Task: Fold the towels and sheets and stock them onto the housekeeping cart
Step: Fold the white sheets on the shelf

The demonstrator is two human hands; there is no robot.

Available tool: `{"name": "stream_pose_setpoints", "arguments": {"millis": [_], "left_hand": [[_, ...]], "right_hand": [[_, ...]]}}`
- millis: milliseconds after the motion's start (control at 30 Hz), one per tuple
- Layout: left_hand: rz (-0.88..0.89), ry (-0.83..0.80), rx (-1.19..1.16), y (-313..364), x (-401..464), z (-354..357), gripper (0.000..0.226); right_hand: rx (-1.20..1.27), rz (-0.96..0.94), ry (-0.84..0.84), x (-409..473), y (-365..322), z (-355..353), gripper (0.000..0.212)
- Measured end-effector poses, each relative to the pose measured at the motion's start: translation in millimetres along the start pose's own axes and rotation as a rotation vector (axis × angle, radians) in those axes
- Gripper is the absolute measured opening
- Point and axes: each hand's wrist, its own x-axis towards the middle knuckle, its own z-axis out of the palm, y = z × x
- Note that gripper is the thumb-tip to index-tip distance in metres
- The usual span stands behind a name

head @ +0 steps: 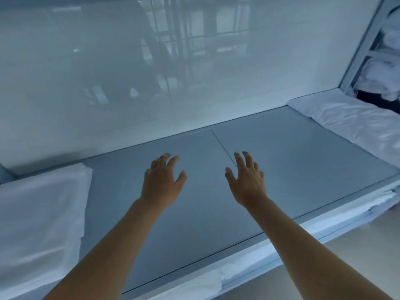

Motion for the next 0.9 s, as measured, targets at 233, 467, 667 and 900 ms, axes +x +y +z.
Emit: {"name": "stream_pose_setpoints", "arguments": {"millis": [233, 467, 667, 900], "left_hand": [[0.052, -0.068, 0.012, 119.2, 31.2, 32.3, 0.056], [0.057, -0.082, -0.006, 226.2, 79.2, 59.0, 0.056], [0.087, -0.114, -0.077, 300.3, 108.3, 101.1, 0.056], [0.149, -0.175, -0.206, 345.0, 124.2, 155.7, 0.060]], "right_hand": [[0.001, 0.056, -0.012, 24.7, 118.5, -51.1, 0.066], [0.018, 0.084, -0.020, 72.1, 208.8, -99.2, 0.067], [-0.043, 0.105, -0.021, 97.6, 274.0, -135.5, 0.065], [-0.114, 0.213, -0.008, 97.8, 338.1, -156.5, 0.065]]}}
